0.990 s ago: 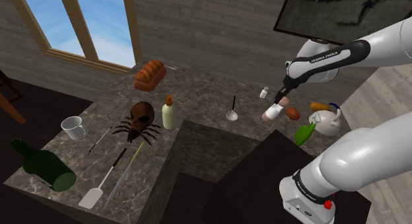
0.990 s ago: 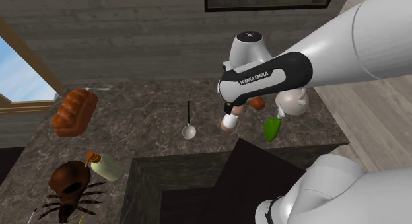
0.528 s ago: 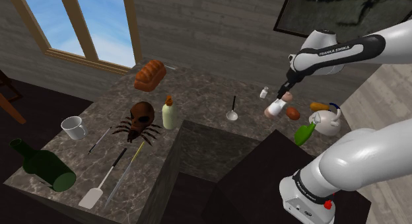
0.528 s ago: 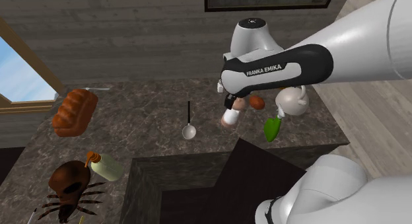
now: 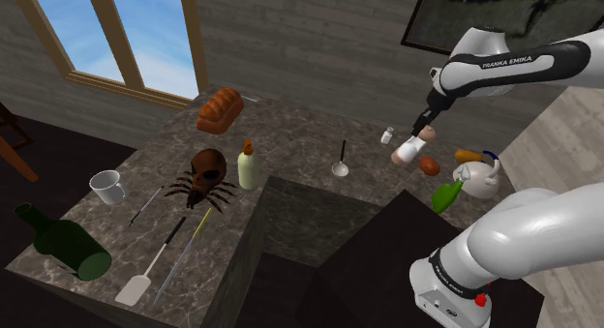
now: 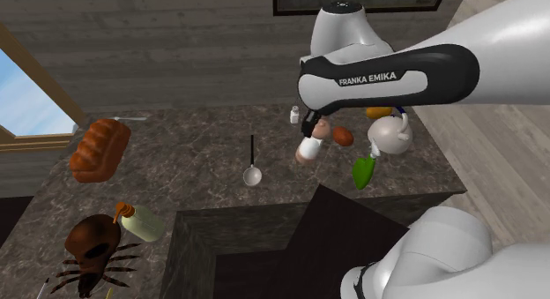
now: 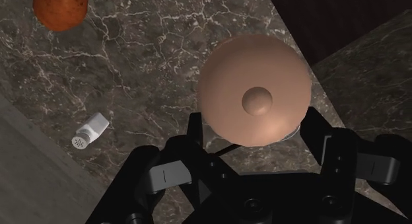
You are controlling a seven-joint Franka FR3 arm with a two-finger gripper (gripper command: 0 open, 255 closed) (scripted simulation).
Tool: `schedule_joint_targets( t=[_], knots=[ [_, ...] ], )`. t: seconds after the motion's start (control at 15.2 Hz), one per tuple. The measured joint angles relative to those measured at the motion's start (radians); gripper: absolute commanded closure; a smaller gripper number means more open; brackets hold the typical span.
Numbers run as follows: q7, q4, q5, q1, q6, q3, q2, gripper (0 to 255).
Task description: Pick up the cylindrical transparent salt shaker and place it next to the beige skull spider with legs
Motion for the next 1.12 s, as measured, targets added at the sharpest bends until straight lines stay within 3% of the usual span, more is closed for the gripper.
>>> schedule_joint_targets(
  t=[0.66,1.12],
  knots=[
    [0.004,0.088,0.007,-0.002,-0.155,0.036,-0.067,255],
    [0.154,0.077,0.051,0.061,-0.168,0.155,-0.070,255]
  ],
)
